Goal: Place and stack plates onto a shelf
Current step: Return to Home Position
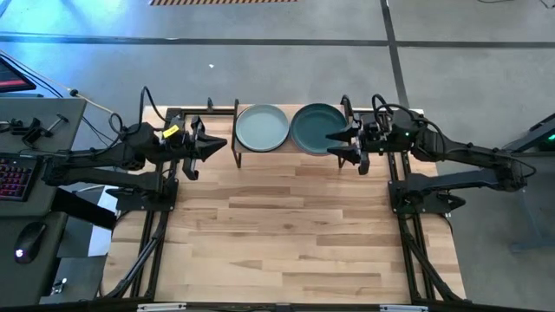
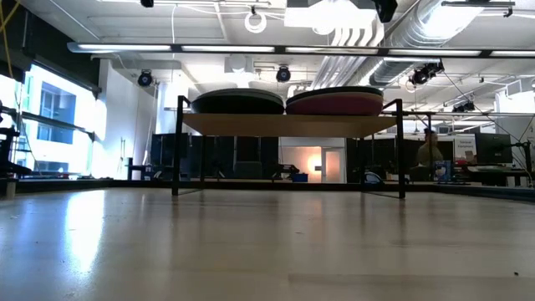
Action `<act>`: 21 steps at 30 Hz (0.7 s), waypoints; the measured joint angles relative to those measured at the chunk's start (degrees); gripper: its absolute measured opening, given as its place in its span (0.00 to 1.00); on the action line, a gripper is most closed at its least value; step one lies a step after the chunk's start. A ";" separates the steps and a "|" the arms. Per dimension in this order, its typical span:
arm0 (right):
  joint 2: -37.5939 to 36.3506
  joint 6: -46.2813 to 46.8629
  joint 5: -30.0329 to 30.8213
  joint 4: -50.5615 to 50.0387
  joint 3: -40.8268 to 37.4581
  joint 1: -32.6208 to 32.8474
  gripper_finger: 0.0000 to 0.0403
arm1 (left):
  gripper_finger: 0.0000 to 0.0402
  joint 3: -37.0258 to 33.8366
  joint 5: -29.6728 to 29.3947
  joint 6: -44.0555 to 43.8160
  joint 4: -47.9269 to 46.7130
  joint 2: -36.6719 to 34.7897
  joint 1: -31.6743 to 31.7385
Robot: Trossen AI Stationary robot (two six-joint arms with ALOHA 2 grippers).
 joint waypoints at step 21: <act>-5.69 -0.44 -6.46 -2.37 0.02 -0.02 0.01 | 0.00 0.02 -0.42 0.36 0.37 0.00 0.00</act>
